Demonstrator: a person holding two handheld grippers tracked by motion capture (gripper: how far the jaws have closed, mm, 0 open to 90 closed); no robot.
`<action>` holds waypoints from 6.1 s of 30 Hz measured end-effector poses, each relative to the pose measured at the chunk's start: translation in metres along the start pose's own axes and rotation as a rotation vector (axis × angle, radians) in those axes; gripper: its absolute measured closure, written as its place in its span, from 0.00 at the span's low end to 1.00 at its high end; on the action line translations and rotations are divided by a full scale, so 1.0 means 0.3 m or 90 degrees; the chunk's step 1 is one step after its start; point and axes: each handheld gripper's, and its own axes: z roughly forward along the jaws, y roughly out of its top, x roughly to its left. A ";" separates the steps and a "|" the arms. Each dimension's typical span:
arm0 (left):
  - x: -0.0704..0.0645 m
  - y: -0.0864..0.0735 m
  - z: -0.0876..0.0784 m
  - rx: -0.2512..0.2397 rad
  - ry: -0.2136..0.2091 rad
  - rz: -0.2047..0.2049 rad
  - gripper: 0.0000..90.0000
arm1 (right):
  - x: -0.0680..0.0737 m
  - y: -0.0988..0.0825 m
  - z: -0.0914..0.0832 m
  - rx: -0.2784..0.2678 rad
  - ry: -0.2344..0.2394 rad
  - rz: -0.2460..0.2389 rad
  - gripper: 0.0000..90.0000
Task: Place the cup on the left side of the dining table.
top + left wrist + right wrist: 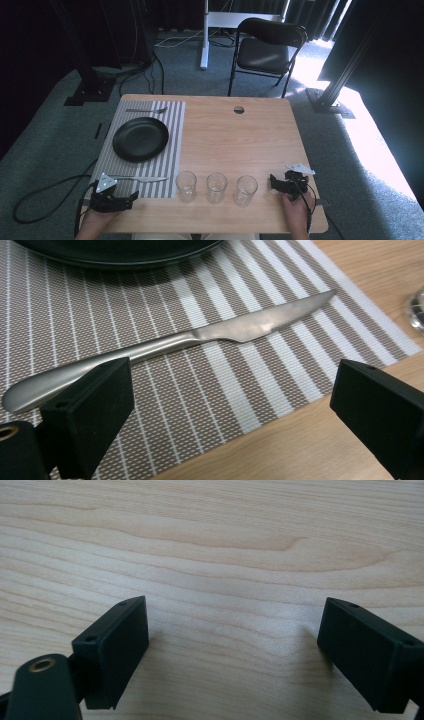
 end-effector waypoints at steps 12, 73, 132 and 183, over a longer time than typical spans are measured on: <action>-0.035 0.021 -0.019 -0.017 -0.030 0.031 0.05 | 0.000 0.000 0.000 0.000 0.000 0.000 0.14; -0.214 0.206 -0.093 -0.107 -0.220 0.150 0.05 | 0.000 0.000 0.000 0.000 0.000 0.000 0.14; -0.470 0.385 0.003 -0.065 -0.290 0.304 0.06 | 0.000 0.000 0.000 -0.001 0.000 -0.001 0.14; -0.675 0.505 0.145 0.057 -0.306 0.407 0.06 | -0.001 0.000 0.000 0.000 0.000 -0.001 0.14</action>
